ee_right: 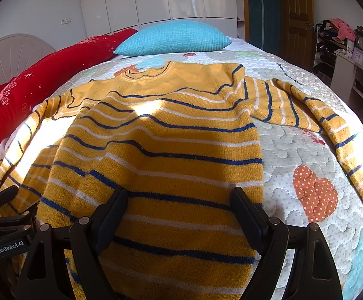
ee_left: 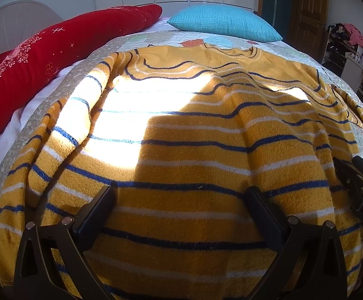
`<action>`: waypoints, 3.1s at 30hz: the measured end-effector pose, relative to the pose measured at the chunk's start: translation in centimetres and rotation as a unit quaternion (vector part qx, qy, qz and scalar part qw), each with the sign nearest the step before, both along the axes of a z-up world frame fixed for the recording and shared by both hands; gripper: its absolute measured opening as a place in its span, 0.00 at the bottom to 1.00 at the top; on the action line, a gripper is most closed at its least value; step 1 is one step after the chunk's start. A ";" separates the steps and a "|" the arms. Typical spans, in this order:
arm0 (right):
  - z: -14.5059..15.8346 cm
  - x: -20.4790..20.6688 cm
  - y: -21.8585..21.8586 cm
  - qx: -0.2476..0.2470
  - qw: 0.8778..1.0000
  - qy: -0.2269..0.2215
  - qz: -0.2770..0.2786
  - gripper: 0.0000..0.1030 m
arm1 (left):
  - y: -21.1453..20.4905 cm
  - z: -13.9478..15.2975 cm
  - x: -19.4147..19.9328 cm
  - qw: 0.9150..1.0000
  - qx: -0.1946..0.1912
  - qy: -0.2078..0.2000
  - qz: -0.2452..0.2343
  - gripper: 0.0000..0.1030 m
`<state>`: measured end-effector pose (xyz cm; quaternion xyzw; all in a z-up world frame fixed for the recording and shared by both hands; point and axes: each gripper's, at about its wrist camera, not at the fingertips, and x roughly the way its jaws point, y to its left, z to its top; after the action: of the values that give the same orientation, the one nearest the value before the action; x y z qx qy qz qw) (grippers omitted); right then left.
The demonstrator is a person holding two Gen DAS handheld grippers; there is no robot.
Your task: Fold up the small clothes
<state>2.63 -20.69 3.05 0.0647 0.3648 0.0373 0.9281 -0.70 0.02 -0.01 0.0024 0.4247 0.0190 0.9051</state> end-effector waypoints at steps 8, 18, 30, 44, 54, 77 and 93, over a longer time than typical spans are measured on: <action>0.0 -0.1 0.1 -0.001 1.000 0.000 0.000 0.85 | 0.1 0.1 -0.2 1.000 -0.001 -0.004 0.002 1.00; 0.1 1.3 -0.9 0.023 0.998 0.045 0.033 0.98 | 0.9 1.4 -2.8 1.000 -0.013 -0.001 0.026 1.00; 2.9 -2.9 -3.9 0.032 0.998 0.002 0.045 0.83 | 3.1 8.2 -9.9 0.998 -0.043 -0.038 0.022 1.00; 0.2 -6.3 -19.1 -0.148 0.987 0.047 -0.034 0.21 | 1.3 7.5 -9.5 0.998 -0.058 -0.032 -0.015 1.00; 6.3 -0.3 -34.0 -0.050 0.952 0.043 -0.297 0.38 | 5.7 9.6 -9.2 0.996 -0.057 -0.063 0.038 1.00; 2.2 -5.7 -12.5 -0.023 0.996 0.042 -0.077 0.73 | 20.8 3.7 0.6 0.984 0.011 0.034 0.173 0.17; -0.3 -11.7 -6.6 0.172 0.981 0.051 0.067 0.74 | 13.9 4.7 -9.6 0.981 -0.192 0.016 0.038 0.53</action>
<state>-9.08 -27.32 2.71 0.2004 0.4037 0.1586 0.8785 -10.35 13.93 4.66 -0.1874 0.4343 -0.0288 0.8806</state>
